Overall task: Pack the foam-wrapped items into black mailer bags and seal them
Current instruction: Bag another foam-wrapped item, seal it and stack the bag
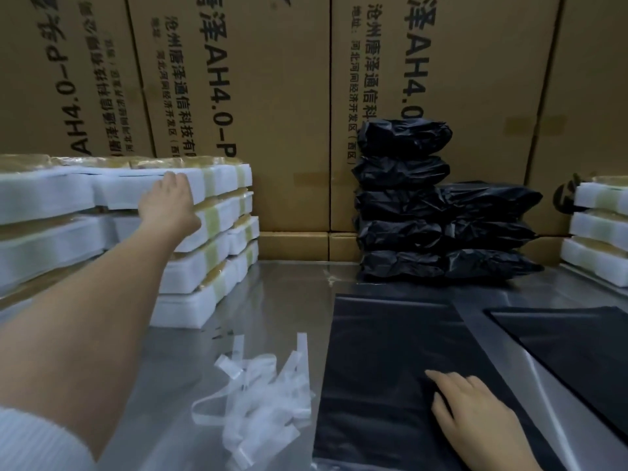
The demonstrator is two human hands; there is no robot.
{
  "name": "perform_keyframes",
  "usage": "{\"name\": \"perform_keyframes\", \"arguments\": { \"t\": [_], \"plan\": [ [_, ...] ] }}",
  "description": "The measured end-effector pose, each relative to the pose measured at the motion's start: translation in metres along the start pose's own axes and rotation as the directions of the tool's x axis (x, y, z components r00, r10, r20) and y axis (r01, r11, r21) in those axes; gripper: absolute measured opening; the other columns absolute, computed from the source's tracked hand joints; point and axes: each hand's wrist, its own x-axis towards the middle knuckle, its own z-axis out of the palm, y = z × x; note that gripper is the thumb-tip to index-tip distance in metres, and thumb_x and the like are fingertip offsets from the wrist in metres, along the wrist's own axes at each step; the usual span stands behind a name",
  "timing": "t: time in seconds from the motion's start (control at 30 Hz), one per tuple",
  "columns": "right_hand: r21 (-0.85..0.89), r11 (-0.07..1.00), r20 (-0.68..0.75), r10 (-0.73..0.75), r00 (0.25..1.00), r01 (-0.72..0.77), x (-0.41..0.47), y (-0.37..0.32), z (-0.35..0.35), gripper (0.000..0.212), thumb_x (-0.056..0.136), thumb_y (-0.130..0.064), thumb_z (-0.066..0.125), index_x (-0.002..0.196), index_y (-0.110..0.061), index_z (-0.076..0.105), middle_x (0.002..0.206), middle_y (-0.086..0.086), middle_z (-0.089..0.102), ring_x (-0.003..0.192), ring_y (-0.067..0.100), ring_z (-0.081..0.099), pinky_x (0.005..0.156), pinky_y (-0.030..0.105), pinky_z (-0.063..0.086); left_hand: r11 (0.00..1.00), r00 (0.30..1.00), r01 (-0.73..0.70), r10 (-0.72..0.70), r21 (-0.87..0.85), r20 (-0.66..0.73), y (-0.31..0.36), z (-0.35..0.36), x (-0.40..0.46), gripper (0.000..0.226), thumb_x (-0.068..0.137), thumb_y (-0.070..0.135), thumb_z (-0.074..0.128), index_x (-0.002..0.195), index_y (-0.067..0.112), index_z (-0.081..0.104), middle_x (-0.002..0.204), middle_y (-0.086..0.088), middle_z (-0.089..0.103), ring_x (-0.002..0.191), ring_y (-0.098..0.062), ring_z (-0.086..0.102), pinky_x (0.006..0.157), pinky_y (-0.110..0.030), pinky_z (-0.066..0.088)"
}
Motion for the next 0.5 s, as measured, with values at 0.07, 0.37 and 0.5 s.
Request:
{"name": "perform_keyframes", "arguments": {
  "t": [0.07, 0.37, 0.5],
  "plan": [
    [0.010, 1.000, 0.014, 0.017, 1.000, -0.017, 0.001, -0.005, 0.001, 0.041, 0.099, -0.043, 0.029, 0.140, -0.047, 0.031, 0.128, -0.029, 0.044, 0.115, -0.004, 0.040, 0.078, 0.010, 0.039, 0.999, 1.000, -0.027, 0.027, 0.037, -0.006, -0.011, 0.006, 0.005, 0.073, 0.081, 0.018, 0.067, 0.137, 0.002, 0.024, 0.139, -0.017, 0.030, 0.126, -0.034, 0.035, 0.097, -0.046, 0.040],
    [0.065, 0.998, -0.022, -0.006, 1.000, 0.007, 0.008, -0.001, -0.003, 0.041, 0.092, -0.040, 0.045, 0.133, -0.041, 0.045, 0.126, -0.027, 0.048, 0.112, 0.000, 0.046, 0.076, 0.013, 0.040, 0.975, 0.990, -0.058, 0.083, 0.212, -0.113, -0.008, 0.010, 0.022, 0.087, 0.077, 0.028, 0.075, 0.140, 0.002, 0.021, 0.136, -0.017, 0.032, 0.123, -0.032, 0.035, 0.101, -0.041, 0.035],
    [0.064, 0.997, -0.023, -0.032, 0.999, 0.033, 0.013, -0.001, -0.003, 0.039, 0.094, -0.043, 0.038, 0.133, -0.045, 0.037, 0.128, -0.031, 0.040, 0.113, -0.004, 0.040, 0.078, 0.009, 0.038, 0.974, 0.984, -0.070, 0.103, 0.216, -0.148, -0.014, 0.013, 0.024, 0.080, 0.074, 0.026, 0.077, 0.132, 0.000, 0.028, 0.130, -0.018, 0.036, 0.119, -0.034, 0.036, 0.102, -0.044, 0.030]
  ]
}}
